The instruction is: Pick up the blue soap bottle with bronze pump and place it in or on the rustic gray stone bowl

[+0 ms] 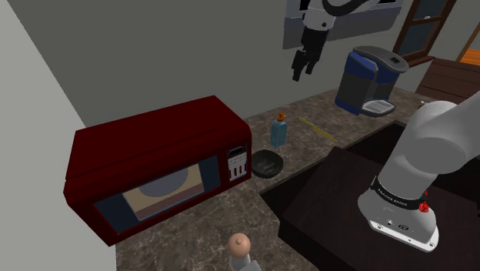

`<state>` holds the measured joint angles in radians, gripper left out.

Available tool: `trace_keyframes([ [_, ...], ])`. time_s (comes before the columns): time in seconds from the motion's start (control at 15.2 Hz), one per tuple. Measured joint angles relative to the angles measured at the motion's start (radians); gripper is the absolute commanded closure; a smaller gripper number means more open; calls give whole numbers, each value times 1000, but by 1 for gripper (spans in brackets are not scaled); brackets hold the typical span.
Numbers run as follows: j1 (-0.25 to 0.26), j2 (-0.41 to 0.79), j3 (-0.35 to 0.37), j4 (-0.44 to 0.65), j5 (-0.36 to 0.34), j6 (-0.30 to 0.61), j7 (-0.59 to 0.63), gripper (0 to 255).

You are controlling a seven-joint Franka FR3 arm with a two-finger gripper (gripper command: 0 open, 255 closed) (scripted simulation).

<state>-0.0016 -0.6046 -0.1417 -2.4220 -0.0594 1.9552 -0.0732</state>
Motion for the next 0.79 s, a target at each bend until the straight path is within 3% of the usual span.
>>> trace_keyframes([
  [0.4, -3, 161, -81, -20, -1, 174, -106, 0],
  [0.79, 6, 362, -162, -6, 43, 348, -236, 0],
])
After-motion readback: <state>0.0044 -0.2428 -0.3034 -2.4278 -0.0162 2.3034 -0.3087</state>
